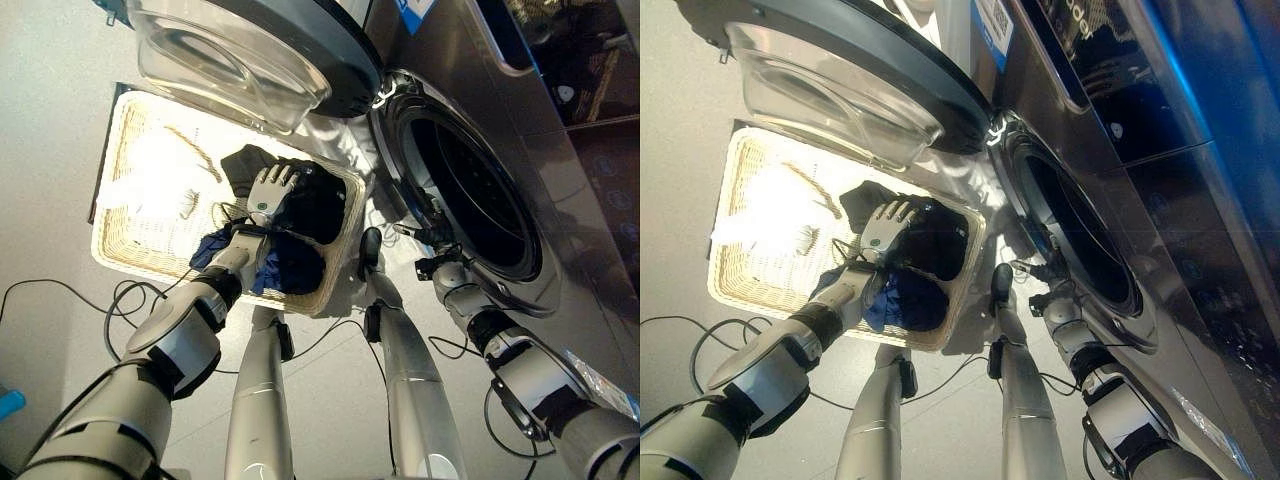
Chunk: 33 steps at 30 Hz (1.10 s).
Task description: Put the clothes into the washing machine.
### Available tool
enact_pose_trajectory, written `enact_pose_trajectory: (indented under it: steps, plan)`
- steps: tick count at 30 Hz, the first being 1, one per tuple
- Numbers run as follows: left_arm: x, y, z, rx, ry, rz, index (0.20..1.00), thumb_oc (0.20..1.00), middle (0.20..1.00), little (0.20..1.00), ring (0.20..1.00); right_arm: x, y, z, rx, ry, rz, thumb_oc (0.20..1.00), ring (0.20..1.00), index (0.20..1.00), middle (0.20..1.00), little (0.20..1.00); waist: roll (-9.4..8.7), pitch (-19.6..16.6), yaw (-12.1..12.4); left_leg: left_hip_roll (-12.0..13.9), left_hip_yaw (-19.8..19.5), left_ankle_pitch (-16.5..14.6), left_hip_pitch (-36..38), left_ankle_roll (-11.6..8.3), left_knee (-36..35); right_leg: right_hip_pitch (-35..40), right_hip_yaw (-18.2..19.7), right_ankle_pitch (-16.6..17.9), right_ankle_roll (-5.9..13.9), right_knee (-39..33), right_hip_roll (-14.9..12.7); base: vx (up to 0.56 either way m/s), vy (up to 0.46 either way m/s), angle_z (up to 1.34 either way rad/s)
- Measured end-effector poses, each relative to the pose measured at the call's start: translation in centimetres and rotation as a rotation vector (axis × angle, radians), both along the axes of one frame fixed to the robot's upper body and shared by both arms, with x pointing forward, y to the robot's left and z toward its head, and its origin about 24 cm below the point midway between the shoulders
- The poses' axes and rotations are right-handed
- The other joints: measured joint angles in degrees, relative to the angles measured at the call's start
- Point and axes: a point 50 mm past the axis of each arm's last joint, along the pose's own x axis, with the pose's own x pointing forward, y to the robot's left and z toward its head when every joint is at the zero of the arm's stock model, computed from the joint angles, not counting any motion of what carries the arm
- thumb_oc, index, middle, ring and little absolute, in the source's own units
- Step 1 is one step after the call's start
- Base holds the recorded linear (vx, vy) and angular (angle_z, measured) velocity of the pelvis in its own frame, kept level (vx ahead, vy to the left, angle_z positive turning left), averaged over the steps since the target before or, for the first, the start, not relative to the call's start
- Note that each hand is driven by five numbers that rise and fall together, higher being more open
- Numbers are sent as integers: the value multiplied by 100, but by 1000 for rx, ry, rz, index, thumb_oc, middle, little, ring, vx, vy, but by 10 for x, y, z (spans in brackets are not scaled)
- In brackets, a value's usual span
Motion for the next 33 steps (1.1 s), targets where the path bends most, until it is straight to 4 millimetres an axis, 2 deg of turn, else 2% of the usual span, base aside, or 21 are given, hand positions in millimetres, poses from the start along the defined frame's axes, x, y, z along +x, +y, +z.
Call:
enact_pose_trajectory:
  steps: [6,8,10,16,17,23,26,27,28,29,33]
  plan:
    - [5,-3,15,14,-20,42,1000,1000,1000,1000,1000,5,7,22,35,-94,12,1000,1000,1000,1000,1000,-16,-9,-8,6,23,-1,-236,0,46,-234,45,10,47,-3,16,0,-1,-1]
    - [5,-3,15,14,-20,42,1000,1000,1000,1000,1000,5,7,22,35,-94,12,1000,1000,1000,1000,1000,-16,-9,-8,6,23,-1,-236,0,46,-234,45,10,47,-3,16,0,0,0]
    - [7,-11,29,11,-64,46,1000,1000,1000,1000,1000,8,8,34,53,-137,9,1000,1000,1000,1000,1000,-30,-15,14,6,18,2,-455,5,147,-400,82,57,64,-11,20,0,0,0]
    - [9,-13,40,12,-95,77,1000,1000,1000,1000,1000,10,6,42,75,-161,-12,1000,1000,1000,1000,1000,-83,-31,6,28,15,1,-636,5,236,-546,116,109,139,-17,31,1,-27,-1]
    - [10,-13,45,0,-104,92,1000,1000,1000,1000,1000,10,6,45,79,-174,-19,1000,1000,1000,1000,1000,-115,-49,-7,44,18,-12,-716,27,290,-582,123,156,211,-74,41,-1,-17,-5]
    - [15,-17,69,-15,-123,139,1000,1000,1000,1000,1000,10,6,46,101,-188,-39,1000,1000,1000,1000,1000,-346,-184,-33,43,24,-8,-1020,39,458,-783,165,241,338,-152,37,0,-4,-1]
    - [19,-14,85,-15,-55,173,1000,1000,1000,1000,1000,10,14,51,121,-213,-20,1000,1000,1000,1000,1000,-387,-190,-195,6,29,-12,-1111,47,510,-796,205,302,429,-264,21,0,0,0]
    - [20,-13,85,-21,-31,181,592,592,592,592,592,10,15,51,125,-214,-20,1000,1000,1000,1000,1000,-396,-187,-215,-2,40,-17,-1114,56,513,-802,230,311,441,-265,20,0,0,0]
    - [21,-11,83,-40,22,197,445,445,445,445,445,10,16,50,134,-214,-23,1000,1000,1000,1000,1000,-403,-188,-258,-9,55,-26,-1122,69,530,-808,271,332,467,-265,23,0,0,0]
    - [22,-8,81,-45,60,209,200,200,200,200,200,10,19,50,145,-213,-21,1000,1000,1000,1000,1000,-404,-188,-316,-15,62,-31,-1123,77,534,-808,281,347,473,-264,24,0,0,0]
    - [22,-8,78,-41,125,217,200,200,200,200,200,9,18,50,149,-214,-22,1000,1000,1000,1000,1000,-403,-188,-299,27,157,-131,-1073,94,625,-780,368,406,376,-260,70,3,16,-10]
